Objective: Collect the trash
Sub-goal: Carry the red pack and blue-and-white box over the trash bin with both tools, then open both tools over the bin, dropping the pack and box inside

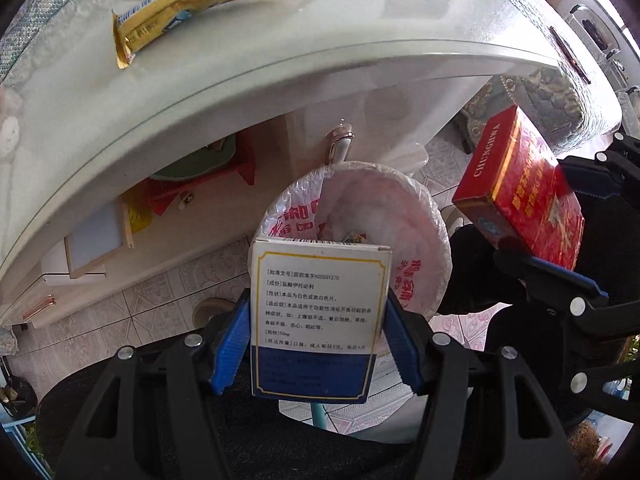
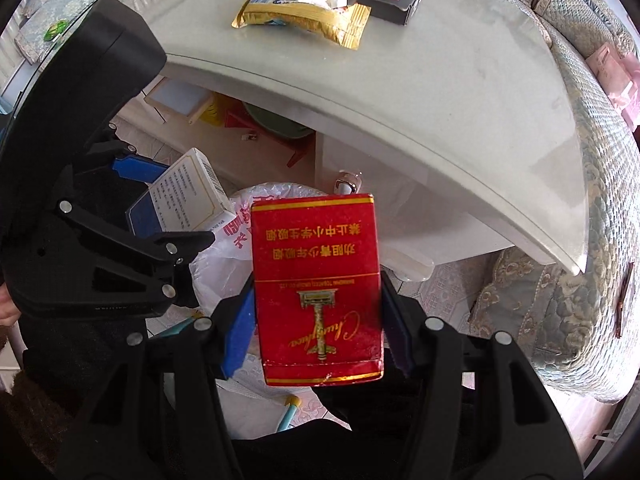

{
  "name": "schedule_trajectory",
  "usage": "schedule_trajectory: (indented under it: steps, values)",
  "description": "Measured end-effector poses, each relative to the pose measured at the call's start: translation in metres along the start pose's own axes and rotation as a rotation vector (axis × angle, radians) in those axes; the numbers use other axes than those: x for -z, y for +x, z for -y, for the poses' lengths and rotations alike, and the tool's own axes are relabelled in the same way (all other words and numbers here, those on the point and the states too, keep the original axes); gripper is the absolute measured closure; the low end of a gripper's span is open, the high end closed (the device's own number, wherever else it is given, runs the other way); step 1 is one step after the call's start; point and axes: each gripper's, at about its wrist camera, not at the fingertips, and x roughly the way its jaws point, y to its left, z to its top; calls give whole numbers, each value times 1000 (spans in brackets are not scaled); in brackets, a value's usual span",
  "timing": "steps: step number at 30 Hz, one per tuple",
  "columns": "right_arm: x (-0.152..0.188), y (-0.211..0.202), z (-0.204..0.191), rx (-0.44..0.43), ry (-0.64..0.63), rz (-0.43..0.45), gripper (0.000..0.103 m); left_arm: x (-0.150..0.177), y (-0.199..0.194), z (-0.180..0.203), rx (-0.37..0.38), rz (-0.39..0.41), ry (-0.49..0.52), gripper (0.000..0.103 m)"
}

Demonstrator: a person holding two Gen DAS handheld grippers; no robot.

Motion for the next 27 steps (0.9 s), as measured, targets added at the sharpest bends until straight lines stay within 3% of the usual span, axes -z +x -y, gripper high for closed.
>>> schedule_trajectory:
  steps: [11, 23, 27]
  values:
    - [14, 57, 11, -31, 74, -70, 47, -1, 56, -2, 36, -88, -47, 42]
    - [8, 96, 23, -1, 171, -78, 47, -3, 106, -16, 105, -166, -134, 42]
    - [7, 112, 23, -20, 193, -103, 47, -4, 120, -16, 96, -192, -156, 42]
